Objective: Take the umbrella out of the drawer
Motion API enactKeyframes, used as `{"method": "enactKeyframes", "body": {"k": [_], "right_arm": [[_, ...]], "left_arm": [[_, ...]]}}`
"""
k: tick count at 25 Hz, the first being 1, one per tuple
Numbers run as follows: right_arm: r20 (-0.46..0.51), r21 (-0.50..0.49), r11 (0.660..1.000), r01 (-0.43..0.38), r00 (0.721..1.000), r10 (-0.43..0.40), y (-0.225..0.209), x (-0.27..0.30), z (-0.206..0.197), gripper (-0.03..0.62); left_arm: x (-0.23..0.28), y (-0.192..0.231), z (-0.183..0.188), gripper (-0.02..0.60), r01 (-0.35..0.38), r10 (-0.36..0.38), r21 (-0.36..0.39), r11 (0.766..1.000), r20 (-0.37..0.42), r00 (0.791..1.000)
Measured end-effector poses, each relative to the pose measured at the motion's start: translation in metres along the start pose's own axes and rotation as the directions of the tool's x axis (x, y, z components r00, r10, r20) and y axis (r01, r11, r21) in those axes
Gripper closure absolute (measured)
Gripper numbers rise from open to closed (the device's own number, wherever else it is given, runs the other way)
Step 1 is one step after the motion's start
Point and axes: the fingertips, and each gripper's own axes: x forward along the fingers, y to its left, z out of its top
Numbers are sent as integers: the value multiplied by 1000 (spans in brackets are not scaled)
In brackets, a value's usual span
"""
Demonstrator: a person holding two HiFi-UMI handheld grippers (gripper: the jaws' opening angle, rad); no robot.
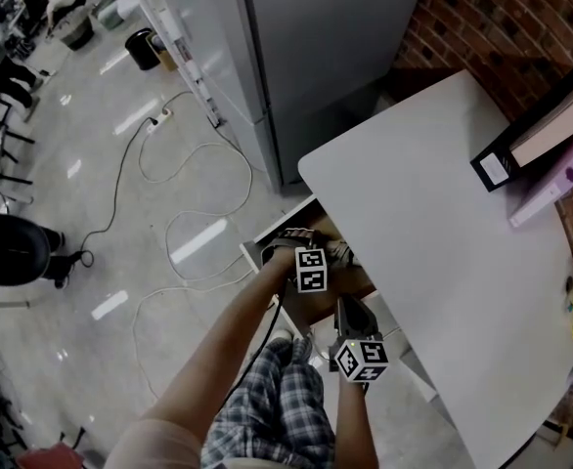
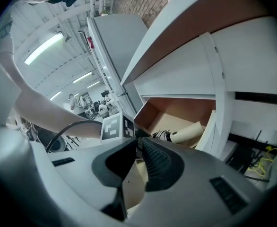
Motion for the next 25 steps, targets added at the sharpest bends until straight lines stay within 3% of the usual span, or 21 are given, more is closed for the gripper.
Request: {"method": "enactKeyframes", "body": {"k": [6, 11, 16, 25], "right_arm": [[-8, 0, 1000, 18, 1000, -18, -7, 9, 0, 537], [-16, 5, 999, 40, 999, -40, -12, 5, -1, 537], [-24, 11, 998, 62, 998, -62, -12, -9, 0, 539], [-49, 23, 998, 65, 997, -64, 5, -31, 6, 539]], "left_arm": [[8, 0, 1, 222, 25, -28, 47, 999, 48, 998], [3, -1, 2, 285, 46, -50, 73, 996, 50, 998], [-11, -13, -2, 302, 89, -94, 190, 978, 17, 995], [-55, -12, 1, 304, 81, -94, 206, 975, 53, 994]]}}
